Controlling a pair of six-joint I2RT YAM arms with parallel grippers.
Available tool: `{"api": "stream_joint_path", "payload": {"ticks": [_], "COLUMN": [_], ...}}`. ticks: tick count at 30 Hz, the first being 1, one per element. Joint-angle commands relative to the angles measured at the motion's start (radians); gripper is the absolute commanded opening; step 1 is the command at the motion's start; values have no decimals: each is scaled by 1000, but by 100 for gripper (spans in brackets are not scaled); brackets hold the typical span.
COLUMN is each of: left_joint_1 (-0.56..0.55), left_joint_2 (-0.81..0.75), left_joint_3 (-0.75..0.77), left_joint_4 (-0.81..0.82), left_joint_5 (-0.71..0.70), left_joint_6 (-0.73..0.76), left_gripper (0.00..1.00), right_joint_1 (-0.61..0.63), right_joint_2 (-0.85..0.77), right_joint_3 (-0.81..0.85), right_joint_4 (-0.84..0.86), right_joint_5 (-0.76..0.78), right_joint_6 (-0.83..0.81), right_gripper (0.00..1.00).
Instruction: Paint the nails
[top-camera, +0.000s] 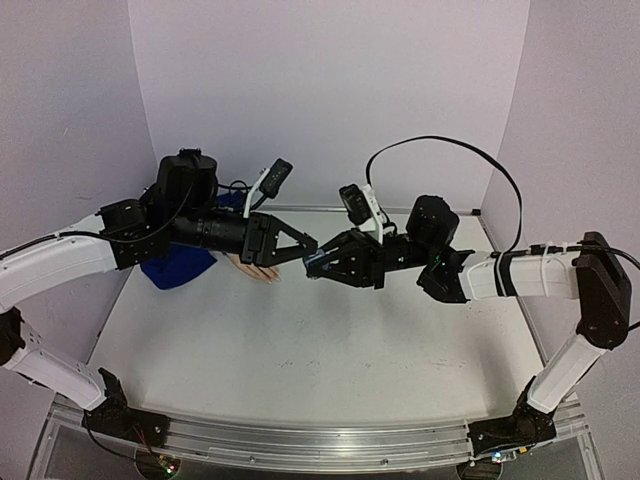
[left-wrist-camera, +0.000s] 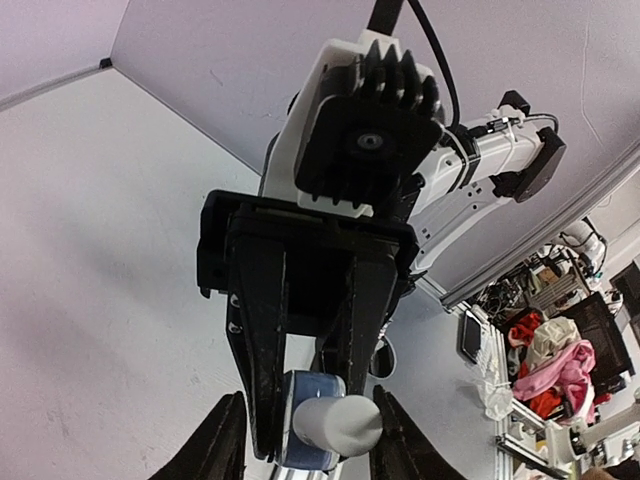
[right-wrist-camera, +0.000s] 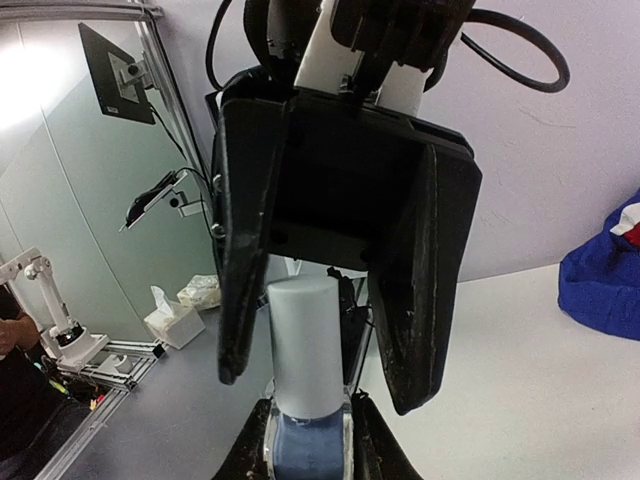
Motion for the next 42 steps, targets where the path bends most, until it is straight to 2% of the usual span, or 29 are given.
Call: {"api": "stream_joint_path", "payload": {"ticks": [1, 5, 7, 8, 11, 12, 13, 14, 15, 16, 18, 19, 23, 24, 25, 27, 30, 32, 35, 37, 42], "left_joint_1": [-2, -2, -2, -3, -8, -14, -23, -29, -35, -37, -37, -37, -37, -36, -36, -36, -34, -34, -34, -34, -34], "left_joint_2": [12, 21, 24, 25, 25, 26, 27, 29, 30, 31, 38, 44, 56, 52, 47, 19, -35, -68, -101, -114, -97], "left_joint_3": [65, 67, 67, 64, 58, 61, 67, 70, 69, 68, 75, 80, 95, 95, 93, 80, 40, 17, -10, -22, -20], "left_joint_4": [67, 66, 65, 63, 44, 27, 8, -12, -25, -37, -64, -77, -86, -84, -81, -67, -17, 9, 31, 42, 87], "left_joint_5": [10, 1, -24, -41, -100, -134, -174, -226, -276, -317, -392, -401, -357, -345, -333, -310, -245, -202, -176, -174, -83], "left_joint_6": [22, 20, 23, 23, 30, 35, 41, 42, 37, 21, 1, -3, -2, 1, 5, 15, 32, 45, 55, 53, 38], "left_gripper": [38, 26, 8, 3, 0, 0, 0, 0, 0, 0, 0, 0, 2, 11, 27, 46, 68, 76, 78, 74, 66], "right_joint_1": [2, 2, 2, 2, 3, 7, 32, 103, 182, 241, 302, 312, 312, 307, 303, 274, 203, 158, 104, 83, 77], "right_joint_2": [-1, 12, 17, 16, -6, -22, -41, -53, -47, -29, 2, 6, -5, -6, -11, -29, -63, -84, -93, -88, -67], "right_joint_3": [17, 19, 19, 18, 35, 44, 56, 78, 111, 136, 137, 138, 123, 122, 117, 99, 75, 61, 58, 56, 64], "right_joint_4": [105, 103, 95, 82, -76, -158, -254, -359, -442, -462, -347, -317, -262, -261, -260, -263, -269, -268, -248, -205, -118], "right_joint_5": [-35, -28, -12, 10, 192, 340, 575, 1152, 1617, 1853, 2006, 1985, 1606, 1513, 1425, 1175, 796, 558, 260, 135, 35], "right_joint_6": [13, 6, -2, -13, -113, -163, -207, -235, -232, -279, -430, -451, -526, -532, -533, -509, -433, -390, -312, -248, -161], "right_gripper": [0, 0, 0, 0, 0, 0, 0, 0, 0, 0, 0, 0, 0, 0, 0, 0, 0, 0, 0, 0, 0]}}
